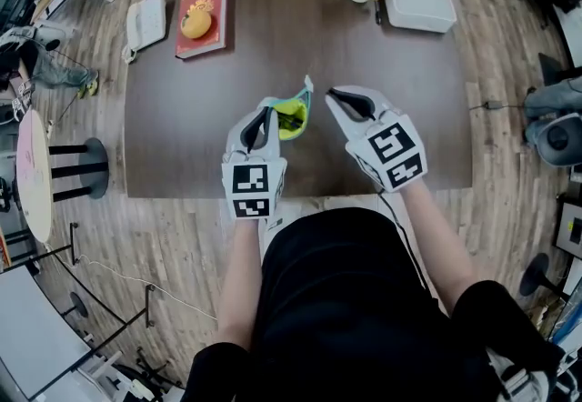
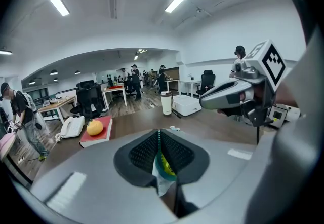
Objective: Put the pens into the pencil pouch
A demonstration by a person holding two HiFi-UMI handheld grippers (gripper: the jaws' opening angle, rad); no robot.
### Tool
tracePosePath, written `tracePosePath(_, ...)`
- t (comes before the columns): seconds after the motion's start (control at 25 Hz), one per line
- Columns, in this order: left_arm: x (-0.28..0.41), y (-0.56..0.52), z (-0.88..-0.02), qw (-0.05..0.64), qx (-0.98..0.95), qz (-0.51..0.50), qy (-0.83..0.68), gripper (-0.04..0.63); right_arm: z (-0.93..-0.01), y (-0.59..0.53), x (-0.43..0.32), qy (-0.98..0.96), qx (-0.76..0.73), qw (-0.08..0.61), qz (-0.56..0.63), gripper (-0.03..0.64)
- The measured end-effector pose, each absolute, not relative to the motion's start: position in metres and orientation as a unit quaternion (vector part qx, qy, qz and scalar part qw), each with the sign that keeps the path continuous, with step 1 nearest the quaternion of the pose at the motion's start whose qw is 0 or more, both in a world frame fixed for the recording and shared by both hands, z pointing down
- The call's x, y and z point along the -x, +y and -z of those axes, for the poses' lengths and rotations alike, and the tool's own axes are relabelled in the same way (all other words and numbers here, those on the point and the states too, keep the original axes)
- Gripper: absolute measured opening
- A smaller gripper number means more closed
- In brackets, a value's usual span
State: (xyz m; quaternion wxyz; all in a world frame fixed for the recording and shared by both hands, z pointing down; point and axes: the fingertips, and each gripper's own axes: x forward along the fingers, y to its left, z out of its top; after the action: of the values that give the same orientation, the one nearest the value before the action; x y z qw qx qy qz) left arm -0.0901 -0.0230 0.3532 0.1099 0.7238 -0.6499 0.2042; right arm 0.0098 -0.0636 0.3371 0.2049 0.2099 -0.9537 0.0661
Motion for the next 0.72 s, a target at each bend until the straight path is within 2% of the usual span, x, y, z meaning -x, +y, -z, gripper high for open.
tracePosePath(0.72, 0.074, -0.022, -0.324, 0.104, -0.737, -0.152, -0.650, 0.015, -0.304, -0.049, -0.015, -0.963, -0.213, 0.161, -0.045, 0.011)
